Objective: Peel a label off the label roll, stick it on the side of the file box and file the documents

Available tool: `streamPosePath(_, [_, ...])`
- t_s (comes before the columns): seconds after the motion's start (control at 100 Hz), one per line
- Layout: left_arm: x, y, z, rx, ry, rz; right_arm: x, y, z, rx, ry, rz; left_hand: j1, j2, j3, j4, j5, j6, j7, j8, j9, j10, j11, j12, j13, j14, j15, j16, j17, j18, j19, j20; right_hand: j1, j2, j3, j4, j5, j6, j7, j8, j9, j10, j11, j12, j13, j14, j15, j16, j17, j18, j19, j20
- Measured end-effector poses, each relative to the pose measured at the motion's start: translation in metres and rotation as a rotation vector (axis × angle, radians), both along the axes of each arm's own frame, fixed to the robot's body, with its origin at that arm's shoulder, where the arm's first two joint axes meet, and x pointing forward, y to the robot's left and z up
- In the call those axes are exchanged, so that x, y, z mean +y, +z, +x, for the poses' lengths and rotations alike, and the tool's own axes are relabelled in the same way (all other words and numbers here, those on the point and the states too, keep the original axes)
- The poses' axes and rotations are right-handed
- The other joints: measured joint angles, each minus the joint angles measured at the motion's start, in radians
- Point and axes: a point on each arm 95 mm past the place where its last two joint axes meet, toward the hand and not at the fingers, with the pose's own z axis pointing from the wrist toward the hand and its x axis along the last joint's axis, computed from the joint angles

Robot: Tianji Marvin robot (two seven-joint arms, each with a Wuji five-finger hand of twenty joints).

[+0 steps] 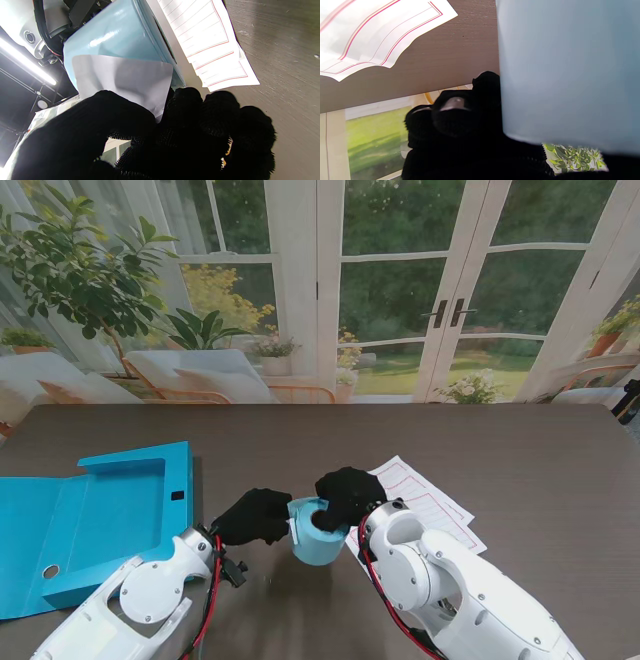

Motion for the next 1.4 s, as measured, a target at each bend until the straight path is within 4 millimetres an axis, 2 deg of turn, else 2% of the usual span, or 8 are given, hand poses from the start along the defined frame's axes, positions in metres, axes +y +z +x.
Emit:
streamPosePath(0.21, [0.003, 0.002, -0.007, 0.026, -0.016, 0.002, 0.000, 0.001, 0.002, -0.001, -0.007, -0.004, 0.000, 0.000, 0.011, 0.000, -0.008, -0.024, 0.033, 0.008, -0.002, -0.026, 0.003, 0.055, -0.020, -0.013, 0.000, 0.025, -0.028, -0.017, 0.000, 0.000, 0.011, 0.003, 0.008, 0.012, -0.001, 0.015, 0.000, 0.000, 0.000, 0.000, 0.000, 0.000, 0.000, 0.000, 0.000, 0.000, 0.000, 0.000, 0.000, 0.000])
streamPosePath(0.36, [0.004, 0.003, -0.011, 0.030, -0.014, 0.002, 0.000, 0.001, 0.003, 0.001, -0.010, -0.007, 0.000, 0.000, 0.012, 0.000, -0.009, -0.036, 0.039, 0.011, -0.002, -0.042, 0.003, 0.067, -0.022, -0.017, 0.000, 0.027, -0.036, -0.020, 0.000, 0.000, 0.012, 0.033, 0.008, 0.024, -0.010, 0.026, 0.000, 0.000, 0.000, 0.000, 0.000, 0.000, 0.000, 0.000, 0.000, 0.000, 0.000, 0.000, 0.000, 0.000])
streamPosePath(0.77, [0.010, 0.006, -0.017, 0.045, -0.001, -0.007, 0.002, 0.001, 0.004, 0.004, -0.006, -0.007, 0.000, 0.000, 0.013, 0.000, -0.009, -0.037, 0.039, 0.011, -0.002, -0.043, 0.003, 0.079, -0.028, -0.018, 0.001, 0.027, -0.040, -0.025, 0.000, 0.000, 0.012, 0.045, 0.008, 0.033, -0.010, 0.027, 0.000, 0.000, 0.000, 0.000, 0.000, 0.000, 0.000, 0.000, 0.000, 0.000, 0.000, 0.000, 0.000, 0.000])
streamPosePath(0.89, [0.014, 0.010, -0.020, 0.052, -0.002, 0.003, 0.002, 0.001, 0.005, 0.005, -0.006, -0.008, 0.000, 0.000, 0.013, 0.000, -0.009, -0.046, 0.039, 0.011, -0.002, -0.050, 0.000, 0.081, -0.028, -0.018, 0.001, 0.027, -0.040, -0.025, 0.000, 0.000, 0.011, 0.068, 0.008, 0.033, -0.010, 0.031, 0.000, 0.000, 0.000, 0.000, 0.000, 0.000, 0.000, 0.000, 0.000, 0.000, 0.000, 0.000, 0.000, 0.000])
streamPosePath(1.4, [0.034, 0.027, -0.025, 0.037, 0.015, 0.040, 0.001, -0.004, 0.009, 0.018, -0.018, -0.011, 0.000, 0.000, 0.013, 0.000, -0.009, -0.047, 0.039, 0.011, -0.002, -0.050, -0.002, 0.082, -0.030, -0.018, 0.001, 0.027, -0.044, -0.026, 0.000, 0.000, 0.011, 0.086, 0.007, 0.034, -0.010, 0.032, 0.000, 0.000, 0.000, 0.000, 0.000, 0.010, 0.000, 0.001, 0.000, 0.000, 0.000, 0.000, 0.000, 0.000])
